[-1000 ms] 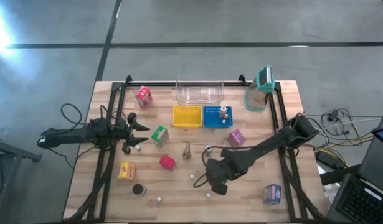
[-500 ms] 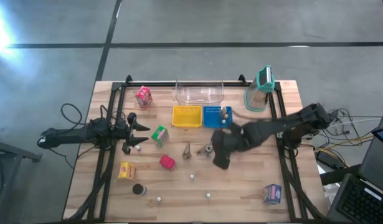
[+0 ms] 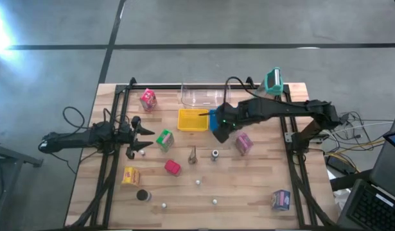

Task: Pick & Place Kitchen Items
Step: Put the blue food coloring bottle into the blue bin

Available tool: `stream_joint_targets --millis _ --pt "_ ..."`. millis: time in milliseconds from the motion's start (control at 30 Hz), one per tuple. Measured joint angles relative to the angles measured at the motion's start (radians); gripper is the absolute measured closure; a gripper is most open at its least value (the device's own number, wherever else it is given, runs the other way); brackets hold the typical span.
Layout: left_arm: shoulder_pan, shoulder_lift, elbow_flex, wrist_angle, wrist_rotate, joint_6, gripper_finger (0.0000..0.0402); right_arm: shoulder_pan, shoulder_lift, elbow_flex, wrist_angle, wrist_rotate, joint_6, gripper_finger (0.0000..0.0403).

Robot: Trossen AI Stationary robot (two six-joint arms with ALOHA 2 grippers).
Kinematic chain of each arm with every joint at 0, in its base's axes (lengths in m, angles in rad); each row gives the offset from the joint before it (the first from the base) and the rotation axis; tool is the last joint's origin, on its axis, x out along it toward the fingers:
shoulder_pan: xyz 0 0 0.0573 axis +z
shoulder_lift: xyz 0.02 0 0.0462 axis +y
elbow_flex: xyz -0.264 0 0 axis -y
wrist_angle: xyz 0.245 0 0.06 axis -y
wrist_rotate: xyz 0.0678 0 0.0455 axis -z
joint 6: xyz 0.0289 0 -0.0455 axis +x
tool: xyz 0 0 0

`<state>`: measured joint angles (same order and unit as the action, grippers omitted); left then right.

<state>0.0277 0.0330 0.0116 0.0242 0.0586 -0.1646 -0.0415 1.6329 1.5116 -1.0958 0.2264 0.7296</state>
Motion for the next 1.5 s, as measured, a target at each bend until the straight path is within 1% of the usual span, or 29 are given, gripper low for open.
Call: stream_joint_targets --millis 100,300,533,633,800,1000,1233,1500 --pt "0.000 0.000 0.000 0.000 0.000 0.000 0.0183 -0.021 0.036 0.000 0.006 0.000 0.000 0.0327" --pt "0.000 0.000 0.000 -0.001 0.000 0.000 0.0183 -0.062 0.101 -0.001 0.003 0.000 -0.001 0.0337" --pt "0.000 0.000 0.000 -0.001 0.000 0.000 0.0183 -0.089 0.159 -0.006 0.003 0.001 -0.002 0.0326" --pt "0.000 0.000 0.000 -0.002 0.000 0.000 0.0183 -0.099 0.177 -0.017 0.004 0.001 0.030 0.0331" --pt "0.000 0.000 0.000 -0.002 0.000 0.000 0.0183 -0.119 0.184 -0.051 0.022 0.010 0.085 0.0335" --pt "0.000 0.000 0.000 -0.002 0.000 0.000 0.0183 -0.142 0.184 -0.083 0.047 0.012 0.086 0.0326" --pt "0.000 0.000 0.000 -0.002 0.000 0.000 0.0183 -0.157 0.184 -0.139 0.120 -0.027 0.082 0.0336" --pt "0.000 0.000 0.000 -0.002 0.000 0.000 0.0183 -0.166 0.184 -0.220 0.175 -0.027 0.079 0.0324"
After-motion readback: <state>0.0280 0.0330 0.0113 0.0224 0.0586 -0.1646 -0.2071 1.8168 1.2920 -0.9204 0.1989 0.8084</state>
